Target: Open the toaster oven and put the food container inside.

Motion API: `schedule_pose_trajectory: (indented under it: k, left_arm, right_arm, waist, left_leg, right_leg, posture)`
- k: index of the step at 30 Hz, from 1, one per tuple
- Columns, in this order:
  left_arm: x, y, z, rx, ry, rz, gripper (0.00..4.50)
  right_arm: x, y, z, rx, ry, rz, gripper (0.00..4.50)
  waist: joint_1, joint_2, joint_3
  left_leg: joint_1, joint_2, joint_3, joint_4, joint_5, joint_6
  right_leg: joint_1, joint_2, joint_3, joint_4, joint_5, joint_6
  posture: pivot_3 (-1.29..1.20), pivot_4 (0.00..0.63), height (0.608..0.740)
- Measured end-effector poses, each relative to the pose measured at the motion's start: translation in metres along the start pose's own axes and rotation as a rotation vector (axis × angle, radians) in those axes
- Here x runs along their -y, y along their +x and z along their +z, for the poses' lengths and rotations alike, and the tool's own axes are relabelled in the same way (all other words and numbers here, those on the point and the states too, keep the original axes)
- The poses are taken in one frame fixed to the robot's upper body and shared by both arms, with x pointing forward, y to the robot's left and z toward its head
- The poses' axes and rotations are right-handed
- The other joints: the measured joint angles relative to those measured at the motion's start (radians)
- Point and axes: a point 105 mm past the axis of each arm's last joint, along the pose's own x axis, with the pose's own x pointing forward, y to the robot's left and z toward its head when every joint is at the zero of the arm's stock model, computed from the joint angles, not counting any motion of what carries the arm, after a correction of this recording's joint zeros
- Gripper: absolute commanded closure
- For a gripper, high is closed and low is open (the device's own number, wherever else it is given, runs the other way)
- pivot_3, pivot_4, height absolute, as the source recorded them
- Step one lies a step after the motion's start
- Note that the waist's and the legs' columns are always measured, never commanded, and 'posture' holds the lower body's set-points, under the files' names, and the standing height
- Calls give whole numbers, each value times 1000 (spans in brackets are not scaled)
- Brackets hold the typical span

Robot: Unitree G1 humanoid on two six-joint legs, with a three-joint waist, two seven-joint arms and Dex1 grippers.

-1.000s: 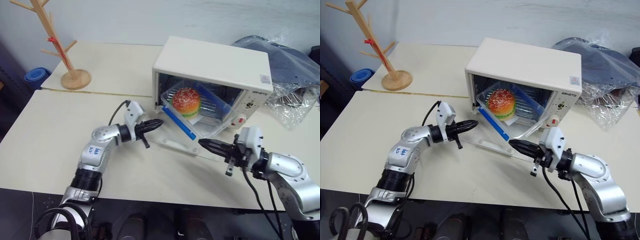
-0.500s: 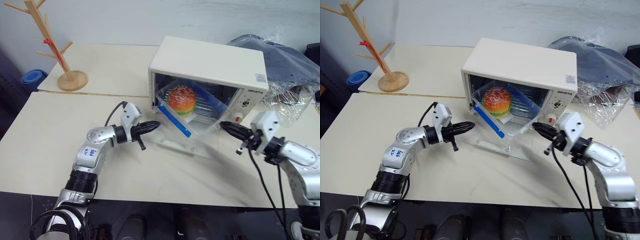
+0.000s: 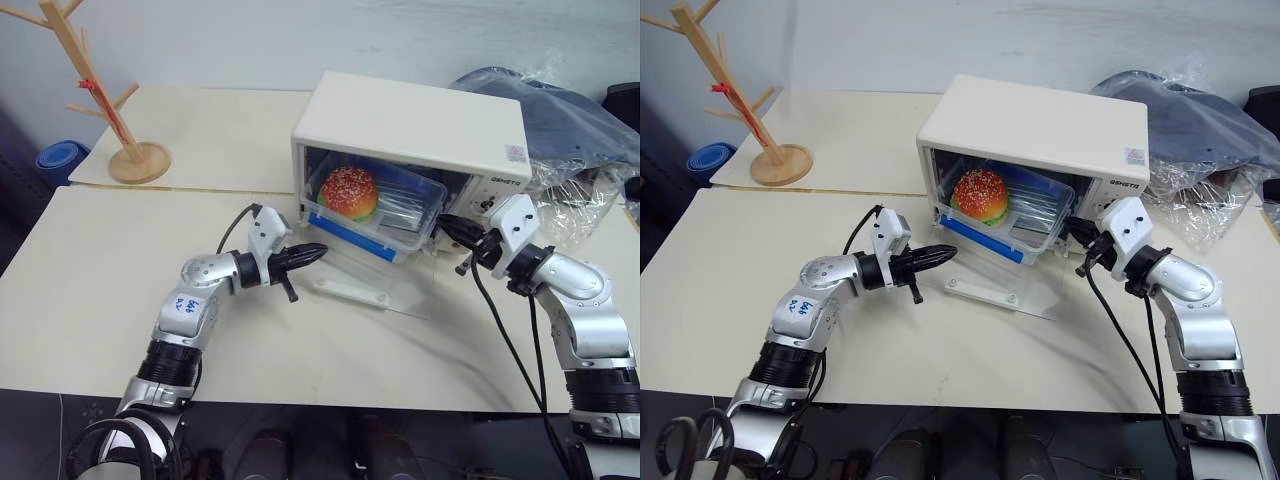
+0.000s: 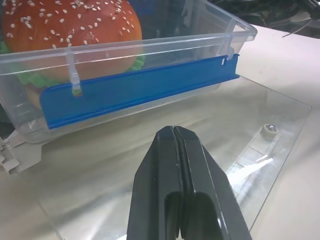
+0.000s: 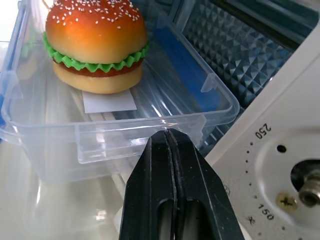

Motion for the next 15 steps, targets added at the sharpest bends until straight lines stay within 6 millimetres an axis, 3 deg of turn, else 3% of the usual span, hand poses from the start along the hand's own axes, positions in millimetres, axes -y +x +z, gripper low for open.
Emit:
schedule_pose_trajectory:
  k: [4, 9, 15]
  left_arm:
    - [0, 1, 1, 2, 2, -1, 4494]
    - [0, 0, 1, 2, 12, -3, 4494]
    - [-1, 7, 3, 3, 16, -20, 4494]
  right_arm:
    - [-16, -18, 16, 32, -5, 109, 4464]
    - [-57, -33, 17, 29, 133, 304, 4464]
    - [-92, -10, 13, 12, 198, 419, 4464]
  waist:
    - [0, 0, 0]
    - [2, 0, 0]
    - [1, 0, 0]
  left_leg:
    - [-1, 0, -1, 0, 0, 1]
    - [0, 0, -2, 0, -2, 4]
    - [0, 0, -2, 0, -2, 3]
  right_leg:
    - [0, 0, -1, 2, 0, 0]
    - [1, 0, -1, -2, 0, 0]
    - [1, 0, -1, -1, 0, 0]
  posture:
    - [0, 150, 740]
    - [0, 150, 740]
    - [0, 150, 740]
